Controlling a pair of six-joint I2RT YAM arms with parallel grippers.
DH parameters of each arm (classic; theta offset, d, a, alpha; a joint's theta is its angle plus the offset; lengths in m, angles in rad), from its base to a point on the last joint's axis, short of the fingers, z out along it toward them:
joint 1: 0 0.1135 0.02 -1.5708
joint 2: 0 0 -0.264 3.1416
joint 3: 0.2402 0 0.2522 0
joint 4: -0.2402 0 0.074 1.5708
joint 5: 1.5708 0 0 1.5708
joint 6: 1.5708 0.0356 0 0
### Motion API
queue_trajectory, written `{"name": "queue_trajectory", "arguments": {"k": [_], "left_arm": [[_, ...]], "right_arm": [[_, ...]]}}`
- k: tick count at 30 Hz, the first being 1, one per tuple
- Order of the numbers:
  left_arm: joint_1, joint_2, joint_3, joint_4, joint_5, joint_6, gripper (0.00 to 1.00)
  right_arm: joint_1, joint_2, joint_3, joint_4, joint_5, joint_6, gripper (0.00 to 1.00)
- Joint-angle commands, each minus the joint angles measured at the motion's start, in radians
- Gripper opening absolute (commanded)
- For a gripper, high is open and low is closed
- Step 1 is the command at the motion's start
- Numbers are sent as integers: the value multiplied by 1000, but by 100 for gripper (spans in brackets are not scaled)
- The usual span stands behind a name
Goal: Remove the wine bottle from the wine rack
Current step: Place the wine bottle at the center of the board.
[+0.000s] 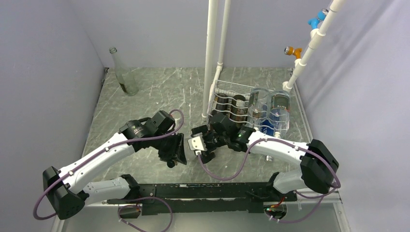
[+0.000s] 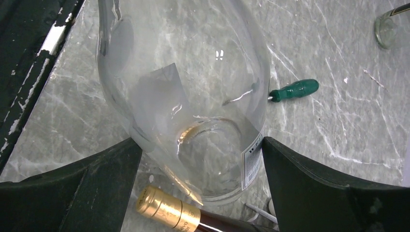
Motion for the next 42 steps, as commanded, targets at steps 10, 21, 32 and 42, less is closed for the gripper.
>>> {"name": "queue_trajectory", "arguments": {"k": [10, 21, 32, 42], "left_arm": [[30, -4, 43, 220, 126, -26, 0], [43, -9, 12, 268, 98, -84, 35], [66, -30, -11, 306, 119, -124, 55], [93, -32, 2, 295, 119, -109, 68]], "right_arm": [[8, 81, -36, 77, -36, 61, 94], [4, 130, -34, 80, -105, 116, 94], [-25, 143, -38, 82, -156, 139, 94], [-42, 148, -35, 65, -191, 136, 94]]}}
